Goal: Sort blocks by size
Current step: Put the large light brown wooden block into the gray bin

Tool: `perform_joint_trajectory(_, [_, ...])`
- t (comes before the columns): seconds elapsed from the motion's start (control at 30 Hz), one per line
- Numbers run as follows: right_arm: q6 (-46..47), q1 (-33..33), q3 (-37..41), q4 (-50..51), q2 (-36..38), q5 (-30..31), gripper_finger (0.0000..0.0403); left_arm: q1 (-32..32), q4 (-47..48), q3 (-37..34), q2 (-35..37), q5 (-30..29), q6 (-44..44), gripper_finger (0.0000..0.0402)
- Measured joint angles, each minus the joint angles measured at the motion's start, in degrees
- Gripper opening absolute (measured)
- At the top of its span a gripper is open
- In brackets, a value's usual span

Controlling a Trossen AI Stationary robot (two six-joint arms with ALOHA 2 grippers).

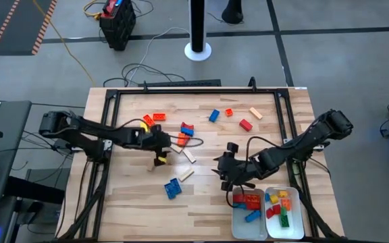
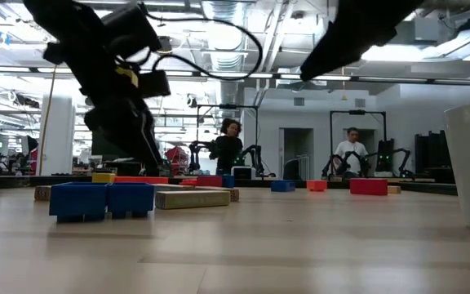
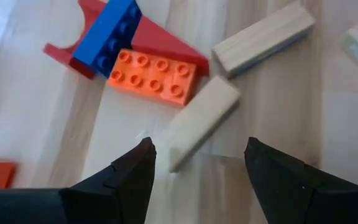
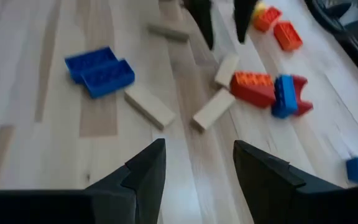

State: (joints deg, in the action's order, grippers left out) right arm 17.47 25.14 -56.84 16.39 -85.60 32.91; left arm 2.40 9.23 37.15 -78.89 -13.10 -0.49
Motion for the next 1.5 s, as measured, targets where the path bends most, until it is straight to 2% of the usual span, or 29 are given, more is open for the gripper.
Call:
perform_joint_trajectory(0.33, [-1.5,0.0,0.0,-3.2,0.0,0.0,0.0214,6.2,-4.2,0.0,-1.6,10.1,8.5,0.0215])
perform_joint_trajectory(0.57, [-1.5,0.4,0.0,-4.1,0.0,0.0,0.0214,6.3,-7.0,0.0,-8.6,10.4,10.6,0.0215])
perform_joint_trajectory(0.83, [-1.5,1.1,0.0,-4.1,0.0,0.0,0.0214,5.7,-7.2,0.1,-10.3,10.4,10.4,0.0211])
perform_joint_trajectory(0.97, [-1.5,1.1,0.0,-4.0,0.0,0.1,0.0214,5.7,-7.3,0.1,-10.3,10.5,9.5,0.0178])
perform_joint_trajectory(1.13, [-1.5,1.1,0.0,-4.0,0.0,0.2,0.0214,5.4,-6.6,0.1,-10.3,10.1,8.6,0.0098])
perform_joint_trajectory(1.4, [-1.0,1.5,0.0,-4.0,0.0,0.3,0.0214,4.0,-7.5,-0.1,-6.4,7.8,5.6,0.0096])
perform_joint_trajectory(1.5, [-3.8,1.6,0.0,-4.9,0.0,1.6,0.0214,2.6,-10.3,-0.1,-2.9,9.7,4.1,0.0096])
